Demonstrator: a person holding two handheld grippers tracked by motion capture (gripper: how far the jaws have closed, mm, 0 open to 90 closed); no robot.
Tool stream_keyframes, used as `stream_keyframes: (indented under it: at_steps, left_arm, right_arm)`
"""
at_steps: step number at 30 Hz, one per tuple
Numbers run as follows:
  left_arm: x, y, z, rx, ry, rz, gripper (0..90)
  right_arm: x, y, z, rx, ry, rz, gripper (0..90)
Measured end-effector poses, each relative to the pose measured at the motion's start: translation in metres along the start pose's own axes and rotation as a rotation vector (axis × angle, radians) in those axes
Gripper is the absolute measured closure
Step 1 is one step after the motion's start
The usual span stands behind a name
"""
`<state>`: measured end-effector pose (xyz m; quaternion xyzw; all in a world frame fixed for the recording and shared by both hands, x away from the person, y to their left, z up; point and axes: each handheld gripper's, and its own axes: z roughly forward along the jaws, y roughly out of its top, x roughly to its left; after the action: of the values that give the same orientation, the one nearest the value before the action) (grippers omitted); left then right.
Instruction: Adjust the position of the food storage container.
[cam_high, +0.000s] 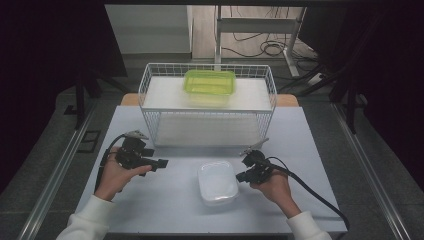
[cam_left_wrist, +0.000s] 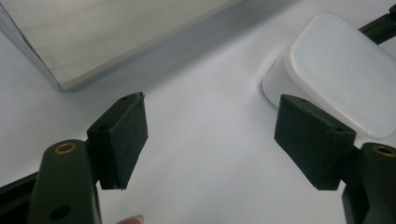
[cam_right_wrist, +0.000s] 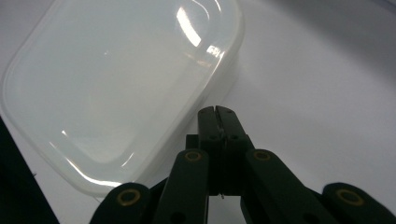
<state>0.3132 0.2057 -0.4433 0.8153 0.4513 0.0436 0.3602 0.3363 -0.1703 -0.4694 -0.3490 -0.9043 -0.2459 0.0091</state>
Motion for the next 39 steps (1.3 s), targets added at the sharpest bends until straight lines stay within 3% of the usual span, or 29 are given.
stream_keyframes:
  at_steps: [4,16,18,24,30,39]
  left_arm:
    - [0.000,0.000,0.000,0.000,0.000,0.001,24.9]
    - [-0.001,0.000,0.003,0.011,-0.002,0.006,24.9]
    - [-0.001,0.000,0.004,0.015,-0.001,0.008,24.8]
    - [-0.002,0.000,0.004,0.016,-0.001,0.012,24.8]
    - [-0.002,0.000,0.004,0.014,-0.002,0.008,24.6]
    - [-0.002,-0.002,0.000,-0.025,0.007,-0.006,25.6]
  right_arm:
    - [0.005,0.000,0.006,0.005,0.034,-0.006,89.1]
    - [0.008,0.000,0.010,-0.002,0.043,-0.009,89.1]
    - [0.012,0.002,0.011,0.007,0.029,-0.021,89.1]
    - [0.021,0.004,0.016,0.012,0.050,-0.041,89.1]
    - [0.021,0.004,0.018,0.013,0.045,-0.044,89.1]
    - [0.018,0.003,0.013,-0.001,0.025,-0.045,89.1]
